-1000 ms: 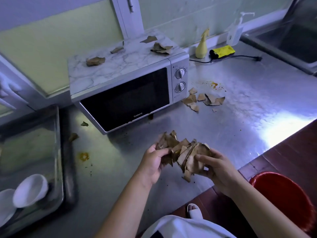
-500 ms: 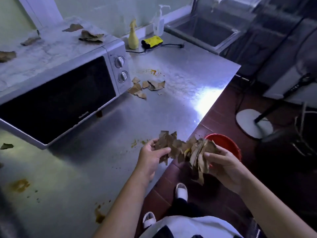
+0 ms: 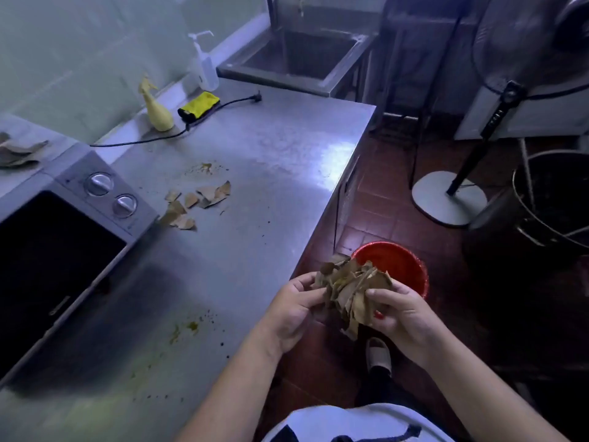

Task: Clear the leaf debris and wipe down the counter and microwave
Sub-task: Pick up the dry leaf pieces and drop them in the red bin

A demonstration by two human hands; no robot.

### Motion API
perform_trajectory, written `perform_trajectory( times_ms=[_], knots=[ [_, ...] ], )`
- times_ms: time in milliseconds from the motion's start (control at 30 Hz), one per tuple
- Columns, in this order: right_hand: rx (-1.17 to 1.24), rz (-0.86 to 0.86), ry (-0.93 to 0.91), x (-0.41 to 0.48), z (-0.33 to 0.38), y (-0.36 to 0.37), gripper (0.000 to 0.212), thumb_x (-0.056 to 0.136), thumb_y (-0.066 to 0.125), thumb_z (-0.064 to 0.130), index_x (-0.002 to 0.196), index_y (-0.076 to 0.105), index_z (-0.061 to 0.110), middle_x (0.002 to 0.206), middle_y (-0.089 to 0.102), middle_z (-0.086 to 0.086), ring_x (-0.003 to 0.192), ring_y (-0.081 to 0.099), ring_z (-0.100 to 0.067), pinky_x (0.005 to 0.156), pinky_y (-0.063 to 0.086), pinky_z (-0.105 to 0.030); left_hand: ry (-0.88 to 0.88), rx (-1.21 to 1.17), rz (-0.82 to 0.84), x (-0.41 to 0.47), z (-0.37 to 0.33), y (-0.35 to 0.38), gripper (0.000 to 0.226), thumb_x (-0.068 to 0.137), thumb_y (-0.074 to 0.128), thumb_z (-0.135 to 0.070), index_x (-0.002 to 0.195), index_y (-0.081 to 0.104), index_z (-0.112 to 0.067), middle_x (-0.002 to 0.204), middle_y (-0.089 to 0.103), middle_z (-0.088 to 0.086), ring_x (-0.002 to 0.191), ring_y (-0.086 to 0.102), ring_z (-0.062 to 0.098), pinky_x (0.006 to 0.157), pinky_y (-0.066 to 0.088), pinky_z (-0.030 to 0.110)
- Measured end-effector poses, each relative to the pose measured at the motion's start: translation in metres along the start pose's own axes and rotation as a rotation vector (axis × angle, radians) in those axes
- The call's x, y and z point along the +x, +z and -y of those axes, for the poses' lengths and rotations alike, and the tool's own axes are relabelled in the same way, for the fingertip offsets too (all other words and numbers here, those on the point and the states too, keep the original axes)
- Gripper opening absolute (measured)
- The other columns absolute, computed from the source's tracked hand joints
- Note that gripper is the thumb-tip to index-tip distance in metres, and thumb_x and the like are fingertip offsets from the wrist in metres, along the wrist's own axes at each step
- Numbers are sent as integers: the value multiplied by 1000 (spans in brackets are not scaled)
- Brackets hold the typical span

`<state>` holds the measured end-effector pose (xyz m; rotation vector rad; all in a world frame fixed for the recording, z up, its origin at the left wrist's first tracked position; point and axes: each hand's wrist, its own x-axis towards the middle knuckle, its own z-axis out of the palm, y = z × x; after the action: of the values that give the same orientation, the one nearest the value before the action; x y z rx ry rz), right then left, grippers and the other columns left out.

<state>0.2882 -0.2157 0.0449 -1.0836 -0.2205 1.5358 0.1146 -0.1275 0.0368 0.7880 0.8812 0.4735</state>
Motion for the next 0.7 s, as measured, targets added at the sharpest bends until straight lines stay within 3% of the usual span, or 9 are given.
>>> perform_trajectory(
  times_ms=[133, 267, 367, 467, 633, 700],
  knots=[
    [73, -69, 53, 32, 33, -60, 42, 76, 63, -1, 118, 65, -2, 107, 70, -25, 89, 71, -30, 69, 59, -40, -117, 48, 33, 59, 0, 46, 35, 85, 68, -13, 118, 69, 1, 116, 68, 21, 96, 67, 25, 84, 55, 32],
    [121, -276, 110, 63, 51, -110, 34, 83, 64, -5, 117, 66, 2, 107, 74, -20, 93, 74, -30, 68, 61, -39, -218, 115, 3, 111, 2, 85, 31, 93, 64, -30, 118, 71, -13, 107, 73, 7, 98, 67, 21, 91, 52, 38],
    [96, -372, 157, 85, 58, -134, 32, 86, 66, -2, 117, 67, 6, 106, 75, -16, 94, 74, -29, 66, 60, -37, -203, 215, -54, 142, 16, 107, 41, 84, 76, -11, 123, 63, -14, 115, 72, 11, 105, 70, 28, 90, 57, 41],
    [67, -432, 219, 111, 58, -151, 30, 85, 69, -1, 114, 68, 7, 104, 76, -15, 95, 74, -31, 68, 60, -37, -233, 247, -209, 177, 35, 116, 43, 80, 74, 6, 117, 63, -12, 107, 75, 14, 103, 71, 33, 94, 55, 50],
    [66, -545, 348, 161, 43, -191, 27, 86, 68, 0, 113, 66, 3, 104, 75, -20, 90, 72, -34, 71, 62, -46, -374, 264, -253, 243, 76, 108, 39, 83, 68, 9, 117, 62, -10, 104, 75, 14, 100, 71, 36, 93, 55, 53],
    [49, -602, 400, 185, 30, -211, 28, 86, 68, -1, 114, 66, 1, 104, 74, -21, 92, 72, -37, 79, 60, -56, -428, 281, -253, 275, 100, 100, 39, 82, 68, 9, 116, 62, -10, 105, 75, 15, 102, 70, 39, 94, 54, 54]
  ],
)
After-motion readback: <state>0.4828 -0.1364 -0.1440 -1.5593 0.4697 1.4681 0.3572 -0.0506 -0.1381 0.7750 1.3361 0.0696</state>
